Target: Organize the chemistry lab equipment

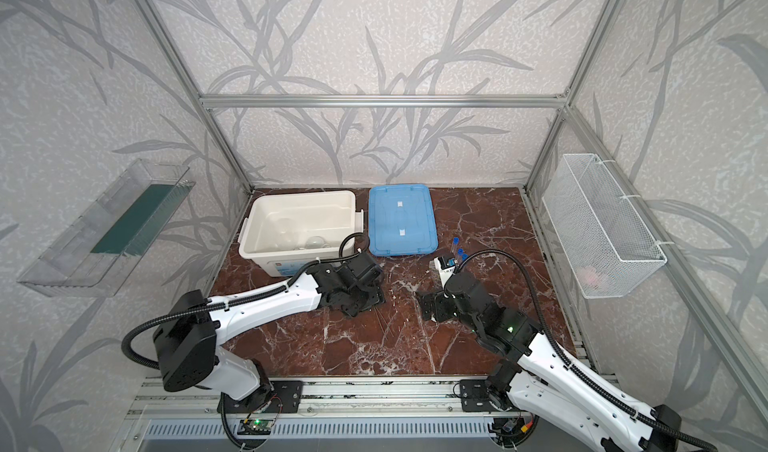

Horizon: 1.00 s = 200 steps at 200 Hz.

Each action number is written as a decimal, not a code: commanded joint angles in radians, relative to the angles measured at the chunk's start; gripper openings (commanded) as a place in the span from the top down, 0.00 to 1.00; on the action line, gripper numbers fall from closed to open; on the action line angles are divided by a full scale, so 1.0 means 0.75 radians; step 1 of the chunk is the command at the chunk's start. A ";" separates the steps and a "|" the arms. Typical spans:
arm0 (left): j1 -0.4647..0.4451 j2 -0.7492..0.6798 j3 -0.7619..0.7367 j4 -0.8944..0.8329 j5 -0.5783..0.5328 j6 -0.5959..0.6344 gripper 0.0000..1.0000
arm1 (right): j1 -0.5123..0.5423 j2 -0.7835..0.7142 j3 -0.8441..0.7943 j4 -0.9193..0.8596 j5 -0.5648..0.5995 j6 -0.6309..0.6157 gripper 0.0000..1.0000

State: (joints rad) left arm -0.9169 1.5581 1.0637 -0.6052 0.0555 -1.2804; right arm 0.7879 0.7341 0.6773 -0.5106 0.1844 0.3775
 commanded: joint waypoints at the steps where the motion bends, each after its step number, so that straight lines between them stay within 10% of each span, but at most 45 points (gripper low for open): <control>1: -0.015 0.053 -0.009 0.072 0.020 -0.123 0.33 | -0.005 -0.016 -0.008 -0.029 0.047 -0.006 0.01; 31: -0.046 0.159 0.052 -0.031 -0.060 -0.203 0.46 | -0.008 0.001 -0.005 -0.031 0.038 -0.017 0.01; 200: -0.095 0.383 0.180 -0.117 -0.037 -0.184 0.54 | -0.018 0.004 -0.023 0.002 0.048 -0.040 0.01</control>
State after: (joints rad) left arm -0.9829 1.8240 1.1851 -0.6849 0.0284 -1.3891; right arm 0.7784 0.7525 0.6685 -0.5201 0.2028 0.3515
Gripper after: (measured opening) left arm 0.460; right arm 0.992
